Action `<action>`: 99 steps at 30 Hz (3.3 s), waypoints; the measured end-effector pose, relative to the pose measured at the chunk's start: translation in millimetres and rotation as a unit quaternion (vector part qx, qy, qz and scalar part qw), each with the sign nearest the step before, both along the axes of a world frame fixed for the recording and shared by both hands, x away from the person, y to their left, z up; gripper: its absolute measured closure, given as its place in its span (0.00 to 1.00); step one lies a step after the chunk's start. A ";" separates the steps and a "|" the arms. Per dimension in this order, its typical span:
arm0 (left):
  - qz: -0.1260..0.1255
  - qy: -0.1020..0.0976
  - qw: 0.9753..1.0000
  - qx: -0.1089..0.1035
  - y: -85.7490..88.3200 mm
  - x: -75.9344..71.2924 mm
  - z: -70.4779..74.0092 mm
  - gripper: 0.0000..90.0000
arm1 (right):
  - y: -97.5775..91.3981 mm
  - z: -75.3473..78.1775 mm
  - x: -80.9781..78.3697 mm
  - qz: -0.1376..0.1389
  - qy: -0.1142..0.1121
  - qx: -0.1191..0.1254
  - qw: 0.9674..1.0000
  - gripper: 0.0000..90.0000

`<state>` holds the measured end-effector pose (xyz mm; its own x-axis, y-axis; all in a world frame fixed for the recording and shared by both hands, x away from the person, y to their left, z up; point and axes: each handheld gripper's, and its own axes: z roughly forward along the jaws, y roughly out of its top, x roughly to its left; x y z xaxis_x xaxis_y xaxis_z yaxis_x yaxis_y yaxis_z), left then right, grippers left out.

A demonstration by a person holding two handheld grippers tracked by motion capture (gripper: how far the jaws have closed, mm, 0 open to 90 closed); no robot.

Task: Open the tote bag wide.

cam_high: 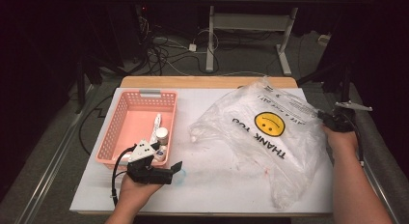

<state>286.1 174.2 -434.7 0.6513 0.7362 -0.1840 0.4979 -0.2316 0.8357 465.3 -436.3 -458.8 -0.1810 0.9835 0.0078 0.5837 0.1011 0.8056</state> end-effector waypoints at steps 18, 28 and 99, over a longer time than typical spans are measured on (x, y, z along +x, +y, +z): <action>-0.006 -0.008 1.000 0.004 -5.6 -0.4 2.2 0.00 | 19.5 -9.6 -85.4 0.039 -0.017 -0.009 0.999 0.90; 0.011 -0.019 1.000 0.013 0.1 0.3 2.1 0.00 | 9.7 0.8 -99.1 0.048 -0.022 0.010 0.999 0.60; 0.013 -0.014 1.000 -0.006 13.7 -0.2 4.5 0.00 | 227.0 19.8 -104.1 0.292 -0.004 0.010 0.956 0.12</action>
